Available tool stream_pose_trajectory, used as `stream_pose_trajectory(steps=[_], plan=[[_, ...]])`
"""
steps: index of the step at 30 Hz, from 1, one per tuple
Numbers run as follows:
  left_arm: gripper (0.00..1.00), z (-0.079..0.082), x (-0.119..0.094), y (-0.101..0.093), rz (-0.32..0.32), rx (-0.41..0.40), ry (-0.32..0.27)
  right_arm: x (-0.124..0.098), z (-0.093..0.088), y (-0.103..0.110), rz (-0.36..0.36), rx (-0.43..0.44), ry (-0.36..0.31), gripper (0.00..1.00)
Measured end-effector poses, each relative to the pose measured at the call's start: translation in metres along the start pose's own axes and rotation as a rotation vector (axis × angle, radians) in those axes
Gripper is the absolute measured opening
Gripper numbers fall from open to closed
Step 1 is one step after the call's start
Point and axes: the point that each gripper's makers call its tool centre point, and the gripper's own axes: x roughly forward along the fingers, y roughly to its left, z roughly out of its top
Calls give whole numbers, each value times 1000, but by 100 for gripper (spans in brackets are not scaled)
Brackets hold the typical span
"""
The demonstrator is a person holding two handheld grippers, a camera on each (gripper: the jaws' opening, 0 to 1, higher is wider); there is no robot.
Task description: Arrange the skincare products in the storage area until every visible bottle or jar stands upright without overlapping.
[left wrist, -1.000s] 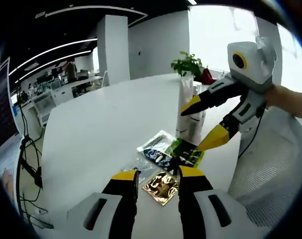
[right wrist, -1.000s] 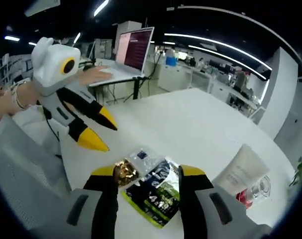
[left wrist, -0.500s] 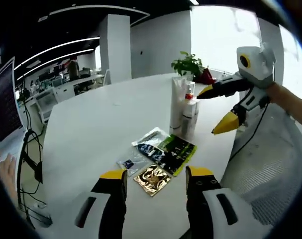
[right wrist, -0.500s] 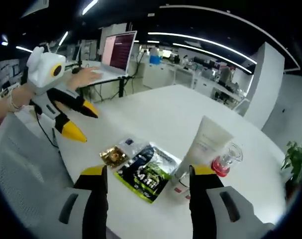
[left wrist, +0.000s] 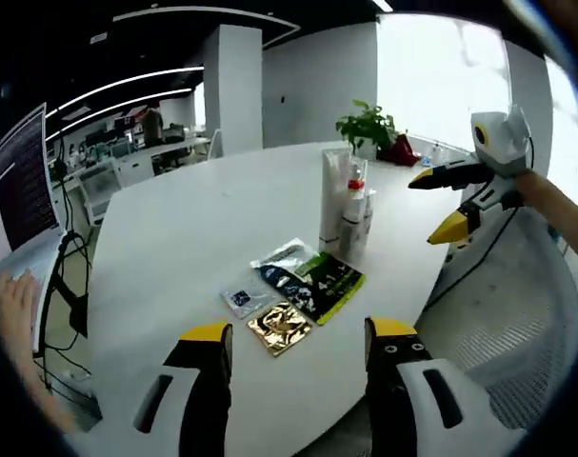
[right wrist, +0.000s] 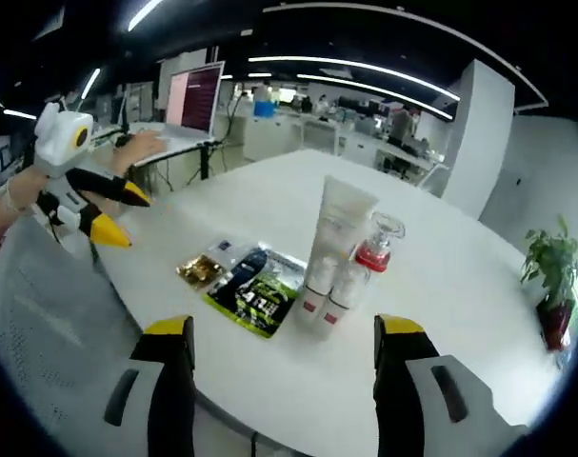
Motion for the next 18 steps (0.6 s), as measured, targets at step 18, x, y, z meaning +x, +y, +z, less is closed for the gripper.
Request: stream_pose_trajectory(steps=[18], plan=[[99, 0, -8, -10, 52, -4, -4, -12, -12, 1, -47, 55, 22, 100]])
